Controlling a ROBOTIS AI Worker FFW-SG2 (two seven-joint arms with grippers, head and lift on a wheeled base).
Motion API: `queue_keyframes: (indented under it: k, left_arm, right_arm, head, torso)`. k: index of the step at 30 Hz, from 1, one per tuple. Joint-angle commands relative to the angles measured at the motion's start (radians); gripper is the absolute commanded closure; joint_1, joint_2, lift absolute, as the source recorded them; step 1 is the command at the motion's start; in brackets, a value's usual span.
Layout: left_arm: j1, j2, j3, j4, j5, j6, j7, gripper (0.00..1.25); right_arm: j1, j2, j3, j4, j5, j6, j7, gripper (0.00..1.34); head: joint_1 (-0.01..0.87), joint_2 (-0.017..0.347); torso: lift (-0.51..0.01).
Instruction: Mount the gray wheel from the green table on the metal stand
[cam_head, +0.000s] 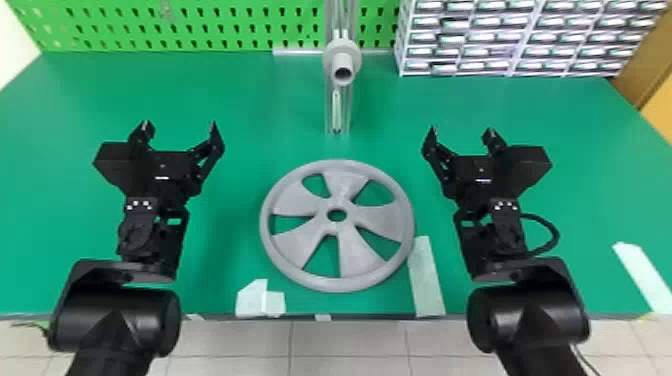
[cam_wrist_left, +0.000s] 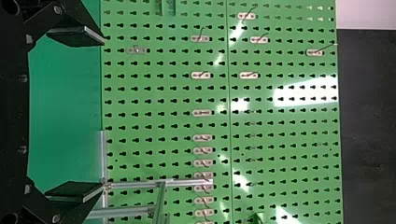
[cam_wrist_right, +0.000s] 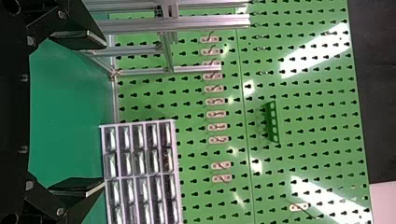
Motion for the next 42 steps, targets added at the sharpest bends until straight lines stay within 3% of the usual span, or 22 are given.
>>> queue_keyframes:
  k: [1,23,30,37,42]
  left_arm:
    - [-0.001,0.0,0.002,0.0,0.001,0.0,0.0,0.18]
    - [-0.001,0.0,0.002,0.0,0.001,0.0,0.0,0.18]
    - [0.002,0.0,0.004,0.0,0.001,0.0,0.0,0.18]
    - [0.005,0.0,0.008,-0.003,0.001,0.0,0.0,0.18]
    - [0.008,0.002,0.014,-0.006,-0.004,0.0,0.0,0.18]
  right_arm:
    - [0.0,0.001,-0.001,0.0,0.0,0.0,0.0,0.25]
    - [-0.009,-0.002,0.004,-0.012,-0.015,0.04,0.0,0.25]
    - [-0.042,-0.015,0.004,-0.078,-0.026,0.201,0.001,0.26]
    - [-0.101,-0.032,0.002,-0.155,-0.032,0.486,0.005,0.26]
    - [-0.169,-0.047,0.002,-0.184,-0.023,0.684,0.047,0.26]
  head:
    - [0.867,0.052]
    - [0.867,0.052]
    - [0.867,0.052]
    - [0.867,0.052]
    - [0.867,0.052]
  torso:
    - [-0.1]
    - [-0.1]
    - [-0.1]
    - [-0.1]
    - [-0.1]
